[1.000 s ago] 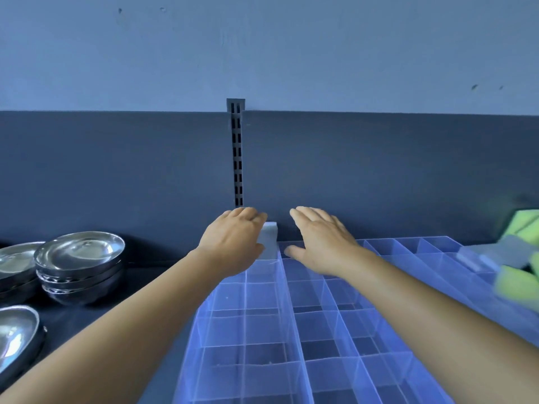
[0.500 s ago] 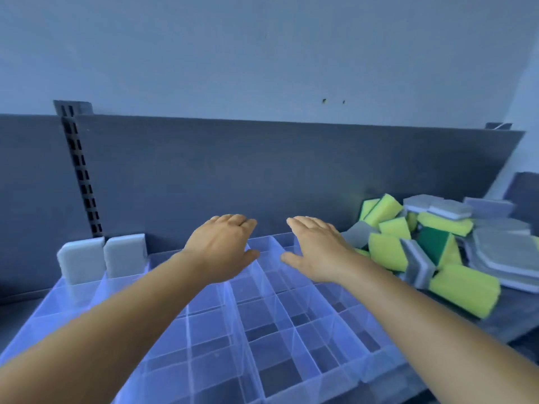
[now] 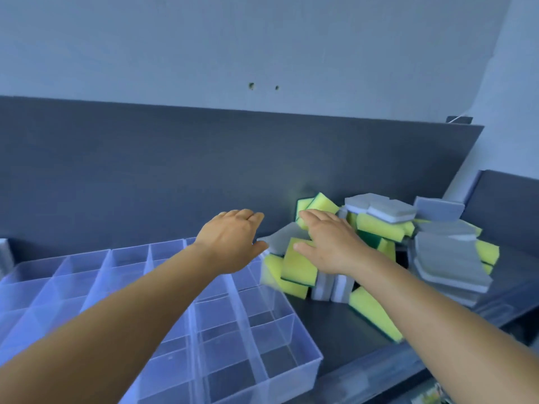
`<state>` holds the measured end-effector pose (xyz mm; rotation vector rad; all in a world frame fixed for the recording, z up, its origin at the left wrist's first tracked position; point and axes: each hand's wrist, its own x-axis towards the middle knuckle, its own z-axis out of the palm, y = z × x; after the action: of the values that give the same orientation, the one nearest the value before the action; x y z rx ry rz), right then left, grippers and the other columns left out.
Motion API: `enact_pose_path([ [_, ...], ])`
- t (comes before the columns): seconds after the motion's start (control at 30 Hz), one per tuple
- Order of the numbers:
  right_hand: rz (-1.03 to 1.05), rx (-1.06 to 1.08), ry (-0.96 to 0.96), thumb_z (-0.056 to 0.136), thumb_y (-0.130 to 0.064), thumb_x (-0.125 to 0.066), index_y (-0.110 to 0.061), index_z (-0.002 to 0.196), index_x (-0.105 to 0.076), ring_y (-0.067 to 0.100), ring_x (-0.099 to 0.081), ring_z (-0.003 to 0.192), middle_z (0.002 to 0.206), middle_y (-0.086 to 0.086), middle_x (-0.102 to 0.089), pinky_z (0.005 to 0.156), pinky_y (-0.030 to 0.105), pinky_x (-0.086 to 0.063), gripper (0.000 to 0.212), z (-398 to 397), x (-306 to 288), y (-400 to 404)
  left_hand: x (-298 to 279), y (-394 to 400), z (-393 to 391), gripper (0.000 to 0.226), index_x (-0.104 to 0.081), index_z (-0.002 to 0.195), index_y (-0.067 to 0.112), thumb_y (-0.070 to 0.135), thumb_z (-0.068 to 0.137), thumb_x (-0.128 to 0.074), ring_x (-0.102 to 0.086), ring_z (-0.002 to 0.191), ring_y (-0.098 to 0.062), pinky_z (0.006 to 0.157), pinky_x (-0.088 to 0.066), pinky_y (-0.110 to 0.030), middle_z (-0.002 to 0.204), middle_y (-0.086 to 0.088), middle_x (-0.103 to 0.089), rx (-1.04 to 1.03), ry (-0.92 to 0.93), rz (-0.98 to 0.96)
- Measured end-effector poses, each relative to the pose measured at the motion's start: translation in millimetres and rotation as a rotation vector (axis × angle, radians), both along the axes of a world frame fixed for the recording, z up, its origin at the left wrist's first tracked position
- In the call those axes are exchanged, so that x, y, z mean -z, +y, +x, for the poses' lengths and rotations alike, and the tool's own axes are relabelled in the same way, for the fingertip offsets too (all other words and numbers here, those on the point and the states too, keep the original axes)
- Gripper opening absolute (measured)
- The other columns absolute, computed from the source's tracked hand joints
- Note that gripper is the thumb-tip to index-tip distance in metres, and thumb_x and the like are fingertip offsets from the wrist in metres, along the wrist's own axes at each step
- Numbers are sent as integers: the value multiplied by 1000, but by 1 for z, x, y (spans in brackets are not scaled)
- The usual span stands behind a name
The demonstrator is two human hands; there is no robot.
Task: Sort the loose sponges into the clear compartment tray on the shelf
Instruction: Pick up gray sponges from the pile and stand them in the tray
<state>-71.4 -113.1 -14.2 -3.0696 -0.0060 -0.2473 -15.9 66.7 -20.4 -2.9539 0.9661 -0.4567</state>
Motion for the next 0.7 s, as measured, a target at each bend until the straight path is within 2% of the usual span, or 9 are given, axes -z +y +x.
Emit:
enact_pose_path([
  [0.1, 12, 32, 31, 96, -40, -43, -15, 148, -20, 23, -21, 142, 155, 2, -23, 113, 36, -22, 62, -2, 5, -28, 6, -24, 14, 60, -25, 149, 18, 45, 97, -40, -39, 134, -23, 109, -31, -35, 149, -1, -39, -21, 51, 7],
  [0.2, 73, 78, 84, 97, -37, -43, -16, 150, -16, 25, -21, 142, 156, 2, -20, 113, 36, -23, 63, -4, 15, -45, 13, -40, 29, 59, -21, 150, 18, 42, 98, -39, -40, 134, -25, 107, -33, -36, 149, -2, -38, -29, 109, 25],
  [0.33, 166, 166, 123, 96, -34, -47, -17, 145, -26, 29, -35, 132, 147, 6, -33, 105, 39, -37, 55, -3, 27, -54, 21, -51, 47, 60, -15, 152, 24, 39, 99, -38, -36, 137, -25, 110, -31, -38, 154, -2, -32, -11, 181, 64],
  [0.43, 193, 227, 141, 94, -35, -49, -16, 143, -28, 29, -50, 118, 132, 9, -48, 93, 39, -46, 55, 1, 32, -54, 27, -55, 60, 61, -16, 152, 28, 41, 98, -41, -41, 133, -26, 107, -36, -39, 151, -2, -36, 4, 244, 86],
  [0.53, 220, 291, 133, 92, -33, -53, -13, 142, -29, 26, -58, 104, 114, 7, -58, 81, 35, -50, 59, 8, 33, -52, 31, -57, 71, 60, -22, 148, 31, 42, 95, -46, -55, 115, -28, 92, -47, -38, 134, -6, -53, 11, 318, 112],
  [0.7, 299, 429, 166, 85, -18, -58, -10, 122, -40, 22, -58, 75, 83, 3, -53, 51, 28, -40, 41, 17, 32, -50, 33, -58, 86, 58, -33, 143, 20, 32, 90, -55, -60, 103, -28, 87, -53, -41, 121, -7, -61, -7, 381, -9],
])
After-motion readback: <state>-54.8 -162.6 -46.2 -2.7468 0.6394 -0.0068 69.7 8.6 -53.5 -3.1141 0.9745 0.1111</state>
